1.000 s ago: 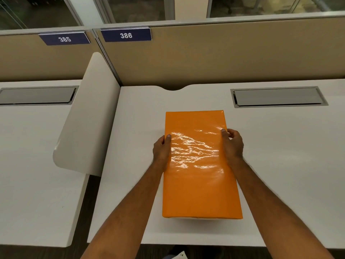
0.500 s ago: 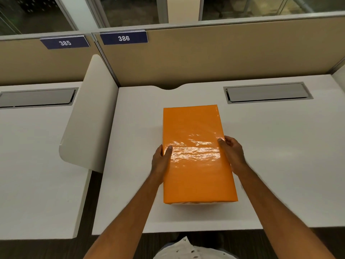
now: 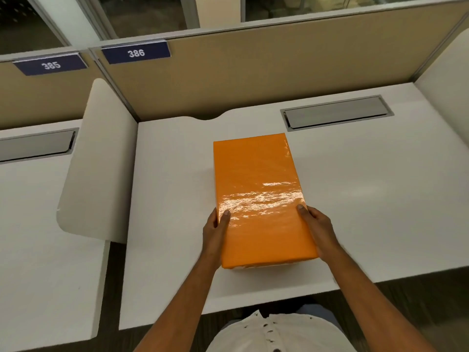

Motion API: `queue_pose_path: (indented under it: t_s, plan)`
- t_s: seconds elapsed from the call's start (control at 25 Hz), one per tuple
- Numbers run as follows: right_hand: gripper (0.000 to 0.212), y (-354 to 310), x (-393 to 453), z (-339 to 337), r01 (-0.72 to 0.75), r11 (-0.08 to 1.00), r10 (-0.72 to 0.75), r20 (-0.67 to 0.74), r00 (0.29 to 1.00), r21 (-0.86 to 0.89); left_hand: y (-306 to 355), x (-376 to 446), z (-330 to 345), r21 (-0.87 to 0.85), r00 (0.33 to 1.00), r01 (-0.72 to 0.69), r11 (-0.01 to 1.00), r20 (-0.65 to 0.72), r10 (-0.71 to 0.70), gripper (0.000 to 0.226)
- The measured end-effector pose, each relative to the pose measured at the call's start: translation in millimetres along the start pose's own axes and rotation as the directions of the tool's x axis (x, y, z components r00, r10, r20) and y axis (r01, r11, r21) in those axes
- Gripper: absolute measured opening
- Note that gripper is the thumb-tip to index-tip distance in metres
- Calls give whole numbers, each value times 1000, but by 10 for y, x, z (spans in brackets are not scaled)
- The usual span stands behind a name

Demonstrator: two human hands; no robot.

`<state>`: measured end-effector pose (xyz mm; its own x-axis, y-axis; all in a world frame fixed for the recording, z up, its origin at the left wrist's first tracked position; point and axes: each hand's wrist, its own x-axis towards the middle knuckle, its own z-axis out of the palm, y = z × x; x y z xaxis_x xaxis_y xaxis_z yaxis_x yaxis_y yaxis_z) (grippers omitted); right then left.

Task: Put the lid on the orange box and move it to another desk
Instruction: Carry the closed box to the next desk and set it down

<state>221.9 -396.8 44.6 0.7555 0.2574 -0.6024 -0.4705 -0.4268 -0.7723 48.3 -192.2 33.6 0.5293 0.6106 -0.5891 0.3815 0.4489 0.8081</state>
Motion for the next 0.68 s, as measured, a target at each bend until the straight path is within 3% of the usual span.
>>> queue_pose_path:
  t_s: [0.32, 0.68]
  plan:
    - [48, -491, 617, -1067, 35, 998, -32, -55, 998, 58, 410, 234, 1291, -32, 995, -80, 996, 64, 82, 46]
    - [24, -1098, 1744, -3132, 69, 993, -65, -41, 997, 99, 719, 493, 3698, -46, 993, -103, 994, 56, 105, 47]
